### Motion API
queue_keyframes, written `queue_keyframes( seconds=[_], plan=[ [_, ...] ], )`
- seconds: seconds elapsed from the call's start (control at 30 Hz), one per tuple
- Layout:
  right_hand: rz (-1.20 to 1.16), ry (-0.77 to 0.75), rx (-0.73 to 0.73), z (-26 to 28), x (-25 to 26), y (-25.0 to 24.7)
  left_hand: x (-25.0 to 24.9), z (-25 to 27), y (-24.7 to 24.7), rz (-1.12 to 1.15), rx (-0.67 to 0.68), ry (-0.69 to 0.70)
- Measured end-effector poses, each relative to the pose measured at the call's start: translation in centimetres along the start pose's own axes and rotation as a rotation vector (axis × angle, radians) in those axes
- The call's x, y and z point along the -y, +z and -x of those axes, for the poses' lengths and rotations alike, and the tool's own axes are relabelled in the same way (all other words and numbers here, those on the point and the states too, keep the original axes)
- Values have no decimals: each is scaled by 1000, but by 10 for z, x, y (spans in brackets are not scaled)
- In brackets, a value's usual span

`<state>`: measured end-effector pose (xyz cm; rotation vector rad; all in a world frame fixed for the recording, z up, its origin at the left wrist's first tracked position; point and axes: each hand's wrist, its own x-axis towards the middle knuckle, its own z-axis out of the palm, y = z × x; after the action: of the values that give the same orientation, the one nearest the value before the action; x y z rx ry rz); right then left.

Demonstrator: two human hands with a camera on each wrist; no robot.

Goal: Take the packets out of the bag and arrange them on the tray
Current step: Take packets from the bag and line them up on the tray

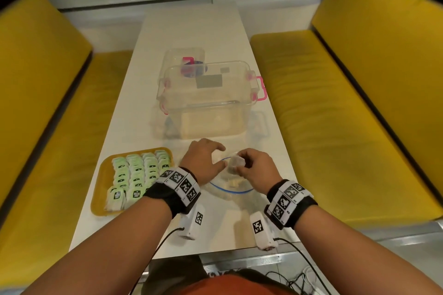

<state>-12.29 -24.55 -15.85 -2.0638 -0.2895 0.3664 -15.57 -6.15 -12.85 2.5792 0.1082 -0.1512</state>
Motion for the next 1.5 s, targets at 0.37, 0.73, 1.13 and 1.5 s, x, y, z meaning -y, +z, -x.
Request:
queue_keyframes(
  seconds=[0.37,0.73,1.13,1.5],
  plan=[
    [-106,-161,52,0,31,4,-21,14,-38,258,-150,129],
    [-340,-117,170,-3,57,18,-16,37,-66,227,-210,187],
    [-325,-115,332,-9,105,36,12,54,-110,-108,-220,235],
    [-130,-315,208,-26,125,73,35,55,-151,-291,-211,141]
  ],
)
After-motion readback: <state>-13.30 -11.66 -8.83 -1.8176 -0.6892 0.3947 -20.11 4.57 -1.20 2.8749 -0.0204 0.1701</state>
